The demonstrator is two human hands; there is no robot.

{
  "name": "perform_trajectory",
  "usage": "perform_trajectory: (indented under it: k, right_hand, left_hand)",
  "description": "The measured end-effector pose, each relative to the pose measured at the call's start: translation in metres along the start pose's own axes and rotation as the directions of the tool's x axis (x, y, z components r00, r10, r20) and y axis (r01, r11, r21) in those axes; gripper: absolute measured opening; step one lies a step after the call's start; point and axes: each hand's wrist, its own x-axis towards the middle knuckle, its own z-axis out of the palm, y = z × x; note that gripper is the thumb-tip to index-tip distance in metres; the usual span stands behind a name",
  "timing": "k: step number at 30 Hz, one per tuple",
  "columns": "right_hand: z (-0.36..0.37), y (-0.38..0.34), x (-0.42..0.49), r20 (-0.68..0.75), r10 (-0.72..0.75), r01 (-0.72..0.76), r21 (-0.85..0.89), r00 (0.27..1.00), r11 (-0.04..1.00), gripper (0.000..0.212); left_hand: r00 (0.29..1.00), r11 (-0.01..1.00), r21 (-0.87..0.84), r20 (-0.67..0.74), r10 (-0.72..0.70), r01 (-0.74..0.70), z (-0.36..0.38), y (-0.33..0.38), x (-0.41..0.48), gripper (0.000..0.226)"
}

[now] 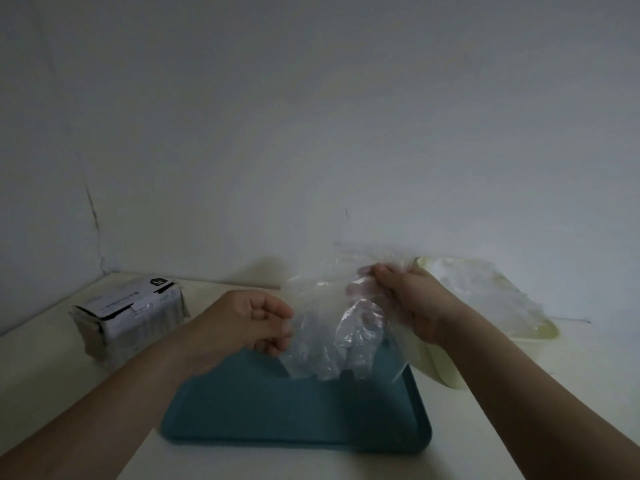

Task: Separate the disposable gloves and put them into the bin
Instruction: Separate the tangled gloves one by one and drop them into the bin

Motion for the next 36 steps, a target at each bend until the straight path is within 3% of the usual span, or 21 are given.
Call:
perform_trajectory:
  k: [2, 5, 8, 14, 17, 19, 25, 26, 28, 30, 32, 34, 36]
  right_hand:
    - [0.0, -0.008, -0.003, 0.028, -0.013, 0.014, -0.046, 1.0, 0.999, 0.031]
    - [-0.003, -0.02, -0.009, 0.059, -0.044, 0.05, -0.099, 0.997, 0.994, 0.031]
    - [-0.016, -0.037, -0.017, 0.089, -0.094, 0.105, -0.131, 0.992, 0.986, 0.031]
    - [-0.063, -0.068, -0.023, 0.019, -0.137, 0.138, -0.109, 0.99, 0.984, 0.029]
    - [-0.097, -0.08, -0.021, -0.065, -0.176, 0.163, -0.164, 0.982, 0.973, 0.029]
    - [-0.117, -0.089, -0.021, -0.099, -0.177, 0.16, -0.157, 0.979, 0.975, 0.028]
    - [-0.164, -0.109, -0.018, -0.07, -0.002, -0.018, -0.289, 0.998, 0.957, 0.024]
    - [-0.169, -0.107, -0.013, -0.111, 0.006, -0.045, -0.36, 0.994, 0.932, 0.021]
    - [-0.177, -0.097, 0.006, -0.225, -0.06, -0.073, -0.54, 0.972, 0.839, 0.016]
    - [-0.184, -0.084, 0.028, -0.302, -0.175, -0.103, -0.718, 0.937, 0.689, 0.017]
    - [-0.189, -0.069, 0.048, -0.304, -0.256, -0.146, -0.856, 0.918, 0.495, 0.025]
    - [-0.195, -0.054, 0.067, -0.309, -0.244, -0.215, -0.913, 0.919, 0.347, 0.026]
    - [-0.199, -0.039, 0.077, -0.325, -0.266, -0.277, -0.939, 0.908, 0.202, 0.027]
  left_hand:
    - [0.997, 0.998, -0.048, -0.069, 0.026, -0.03, 0.004, 0.007, 0.004, 0.024]
    - [0.992, 0.994, -0.093, -0.118, 0.042, -0.053, 0.017, 0.028, 0.013, 0.059]
    - [0.985, 0.982, -0.166, -0.164, 0.059, -0.086, 0.034, 0.044, 0.026, 0.076]
    - [0.977, 0.973, -0.111, -0.086, 0.193, -0.202, 0.082, 0.06, 0.05, 0.035]
    - [0.981, 0.971, -0.151, -0.084, 0.172, -0.183, 0.095, 0.055, 0.059, 0.025]
    - [0.986, 0.985, -0.083, -0.089, 0.141, -0.149, 0.099, 0.044, 0.065, 0.019]
    - [0.976, 0.985, 0.065, -0.138, 0.167, -0.159, 0.131, 0.049, 0.09, 0.013]
    - [0.978, 0.985, 0.06, -0.119, 0.169, -0.163, 0.138, 0.053, 0.094, 0.021]
    - [0.986, 0.985, 0.078, -0.051, 0.16, -0.156, 0.153, 0.058, 0.101, 0.057]
    - [0.991, 0.982, 0.129, 0.02, 0.133, -0.135, 0.172, 0.054, 0.108, 0.077]
    - [0.989, 0.981, 0.135, 0.078, 0.128, -0.138, 0.186, 0.045, 0.114, 0.064]
    - [0.985, 0.98, 0.132, 0.105, 0.134, -0.148, 0.193, 0.037, 0.122, 0.046]
    - [0.979, 0.951, 0.24, 0.116, 0.17, -0.194, 0.196, 0.029, 0.129, 0.031]
